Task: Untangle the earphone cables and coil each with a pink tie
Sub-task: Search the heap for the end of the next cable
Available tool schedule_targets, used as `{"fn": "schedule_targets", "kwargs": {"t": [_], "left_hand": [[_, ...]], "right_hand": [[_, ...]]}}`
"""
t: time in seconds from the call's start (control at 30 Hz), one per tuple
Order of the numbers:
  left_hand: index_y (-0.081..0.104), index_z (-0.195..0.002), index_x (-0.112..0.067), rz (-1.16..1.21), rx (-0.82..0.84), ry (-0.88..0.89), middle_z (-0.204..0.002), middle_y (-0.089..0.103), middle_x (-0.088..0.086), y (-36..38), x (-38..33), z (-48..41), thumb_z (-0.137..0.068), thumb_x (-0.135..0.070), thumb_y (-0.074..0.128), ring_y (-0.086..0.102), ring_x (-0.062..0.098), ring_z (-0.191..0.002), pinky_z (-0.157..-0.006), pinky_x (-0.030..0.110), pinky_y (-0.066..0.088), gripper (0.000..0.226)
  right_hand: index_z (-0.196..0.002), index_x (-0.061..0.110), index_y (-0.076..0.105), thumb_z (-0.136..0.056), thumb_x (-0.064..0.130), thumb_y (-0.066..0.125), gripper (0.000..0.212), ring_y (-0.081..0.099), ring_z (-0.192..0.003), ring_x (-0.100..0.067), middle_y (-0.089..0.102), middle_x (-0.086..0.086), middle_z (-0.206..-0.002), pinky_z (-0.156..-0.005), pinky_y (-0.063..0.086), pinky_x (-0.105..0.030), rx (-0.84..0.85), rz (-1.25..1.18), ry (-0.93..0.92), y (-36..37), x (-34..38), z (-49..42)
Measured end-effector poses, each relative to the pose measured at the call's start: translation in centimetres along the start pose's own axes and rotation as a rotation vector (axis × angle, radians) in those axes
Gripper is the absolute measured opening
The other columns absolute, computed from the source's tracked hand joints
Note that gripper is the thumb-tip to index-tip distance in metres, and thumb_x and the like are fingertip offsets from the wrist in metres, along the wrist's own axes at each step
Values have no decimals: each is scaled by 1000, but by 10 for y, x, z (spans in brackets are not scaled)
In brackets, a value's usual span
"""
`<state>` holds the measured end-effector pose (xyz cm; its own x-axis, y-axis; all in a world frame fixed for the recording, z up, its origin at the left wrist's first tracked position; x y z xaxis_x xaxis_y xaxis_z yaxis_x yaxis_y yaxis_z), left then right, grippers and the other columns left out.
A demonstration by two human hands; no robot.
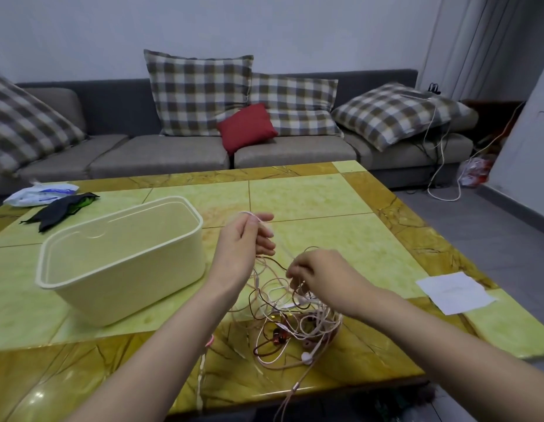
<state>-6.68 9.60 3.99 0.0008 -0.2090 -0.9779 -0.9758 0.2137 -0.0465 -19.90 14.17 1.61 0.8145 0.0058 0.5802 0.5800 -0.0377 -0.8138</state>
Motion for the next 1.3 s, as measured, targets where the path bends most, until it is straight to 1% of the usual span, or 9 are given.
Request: {"fn": "schedule_targets", "kwargs": {"t": [0.13, 0.27, 0.43, 0.57, 0.67, 0.87, 1.0, 1.2, 1.3], "left_hand": [[58, -112, -15, -180, 221, -102, -97, 65, -1, 13, 21, 11, -100, -6, 34, 60, 12, -84, -80, 26, 51, 28], [66, -102, -10, -265, 394, -102, -90, 69, -4, 29, 29, 21, -96, -6, 44, 62, 3, -83, -73, 13, 47, 23], [68, -101, -16, -283, 417, -111, -91, 68, -8, 25, 32, 28, -97, -14, 44, 60, 0, -78, -72, 15, 46, 24], [67, -100, -24, -225, 444, -69, -97, 69, -4, 19, 23, 32, -94, -21, 53, 61, 3, -78, -75, 18, 48, 15], [70, -85, -25, -337, 355, 5, -70, 63, -23, 17, 19, 29, -94, -23, 53, 51, -8, -67, -68, 15, 40, 19], [60, -86, -8, -156, 138, -25, -69, 59, 1, 12, 11, 15, -98, -9, 41, 51, 4, -50, -49, 15, 41, 23], [56, -90, -6, -11, 24, -59, -73, 57, 7, 5, 5, 10, -100, -10, 36, 54, 5, -49, -49, 17, 48, 23], [57, -90, -8, 98, -117, -10, -72, 54, 5, -13, -4, 3, -101, -10, 35, 51, 1, -48, -47, 16, 46, 24], [57, -90, -8, 84, -123, -23, -72, 53, 5, -16, 2, 4, -101, -10, 35, 52, 2, -48, -47, 16, 45, 25]], "right_hand": [[-90, 3, 69, -96, 14, 50, 23, 69, -65, -17, 70, -7, -78, -68, 58, -34, -166, -187, -45, -29, 19, -10], [-90, -1, 66, -96, 8, 48, 21, 67, -59, -22, 68, -12, -77, -57, 57, -31, -238, -362, -72, -52, 38, -17], [-88, 5, 64, -95, 6, 49, 17, 64, -49, -10, 66, -8, -72, -53, 57, -25, -375, -492, -51, -71, 33, -27], [-95, -2, 65, -96, 6, 48, 18, 64, -49, -10, 66, -9, -73, -51, 55, -20, -350, -539, 37, -66, 15, -29], [-98, -8, 63, -100, 14, 42, 30, 67, -61, -16, 68, -14, -83, -55, 57, -21, -217, -548, 110, -55, 8, -26], [-95, -3, 60, -103, 16, 33, 34, 60, -74, -16, 65, -6, -80, -74, 52, -33, 162, -426, 1, -19, 10, -7], [-90, 16, 64, -99, 22, 44, 23, 63, -85, -10, 70, 0, -93, -84, 50, -29, 210, -242, -63, -2, 4, 1], [-94, 14, 71, -92, 23, 57, 18, 59, -71, -6, 68, 5, -82, -65, 45, -22, 265, 126, -39, 10, -26, 9], [-110, 16, 67, -97, 20, 48, 23, 61, -96, -11, 68, 1, -109, -84, 47, -26, 195, 142, -4, 6, -30, 9]]}}
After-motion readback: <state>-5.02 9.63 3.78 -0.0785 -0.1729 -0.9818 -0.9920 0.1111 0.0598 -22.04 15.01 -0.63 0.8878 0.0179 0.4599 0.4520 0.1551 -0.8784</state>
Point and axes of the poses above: each hand's wrist, its own z-axis away from the middle knuckle, its own y-axis out of the palm, x = y × z, the point moved 2 cm from there along -z, towards the middle knuckle
